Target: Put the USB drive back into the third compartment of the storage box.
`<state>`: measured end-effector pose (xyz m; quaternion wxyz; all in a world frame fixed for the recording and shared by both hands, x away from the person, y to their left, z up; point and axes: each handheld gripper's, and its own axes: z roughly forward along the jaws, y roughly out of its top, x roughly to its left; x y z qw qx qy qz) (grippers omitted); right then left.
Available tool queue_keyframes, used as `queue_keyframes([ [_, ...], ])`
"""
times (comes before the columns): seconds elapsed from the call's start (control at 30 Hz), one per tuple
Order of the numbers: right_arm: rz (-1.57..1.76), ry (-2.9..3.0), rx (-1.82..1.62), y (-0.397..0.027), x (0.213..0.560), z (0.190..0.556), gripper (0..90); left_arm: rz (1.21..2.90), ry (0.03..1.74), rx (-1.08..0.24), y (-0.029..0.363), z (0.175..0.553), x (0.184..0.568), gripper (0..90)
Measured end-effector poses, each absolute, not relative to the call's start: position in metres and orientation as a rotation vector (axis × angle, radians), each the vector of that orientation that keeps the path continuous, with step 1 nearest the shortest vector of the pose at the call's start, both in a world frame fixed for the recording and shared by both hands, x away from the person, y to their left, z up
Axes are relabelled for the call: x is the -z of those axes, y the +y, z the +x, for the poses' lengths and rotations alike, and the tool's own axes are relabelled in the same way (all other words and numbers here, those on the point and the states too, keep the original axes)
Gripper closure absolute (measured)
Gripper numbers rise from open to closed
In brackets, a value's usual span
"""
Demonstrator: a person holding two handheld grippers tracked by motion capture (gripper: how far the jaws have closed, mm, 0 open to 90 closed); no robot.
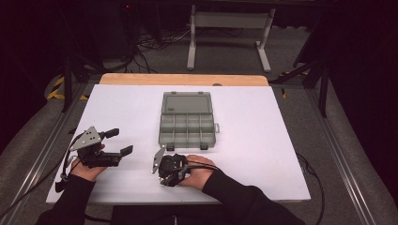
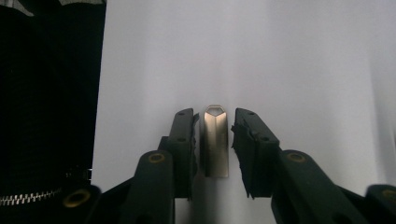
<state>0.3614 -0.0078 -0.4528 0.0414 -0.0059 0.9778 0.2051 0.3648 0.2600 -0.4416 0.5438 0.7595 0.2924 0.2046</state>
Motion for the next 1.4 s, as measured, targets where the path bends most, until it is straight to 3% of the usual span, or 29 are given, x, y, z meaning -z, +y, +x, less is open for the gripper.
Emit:
queue_keyframes([
  [0.27, -0.027, 3.0, -0.619, -0.007, 0.454, 0.36, 78.6, 1.797, 0.688, -0.486, 0.26, 0.364, 0.441, 13.3],
  [0.87, -0.027, 3.005, -0.627, -0.008, 0.451, 0.359, 79.4, 1.795, 0.689, -0.483, 0.259, 0.365, 0.442, 13.3],
  [1.4, -0.002, 2.979, -0.69, -0.017, 0.426, 0.362, 79.5, 1.791, 0.691, -0.479, 0.258, 0.364, 0.442, 13.3],
])
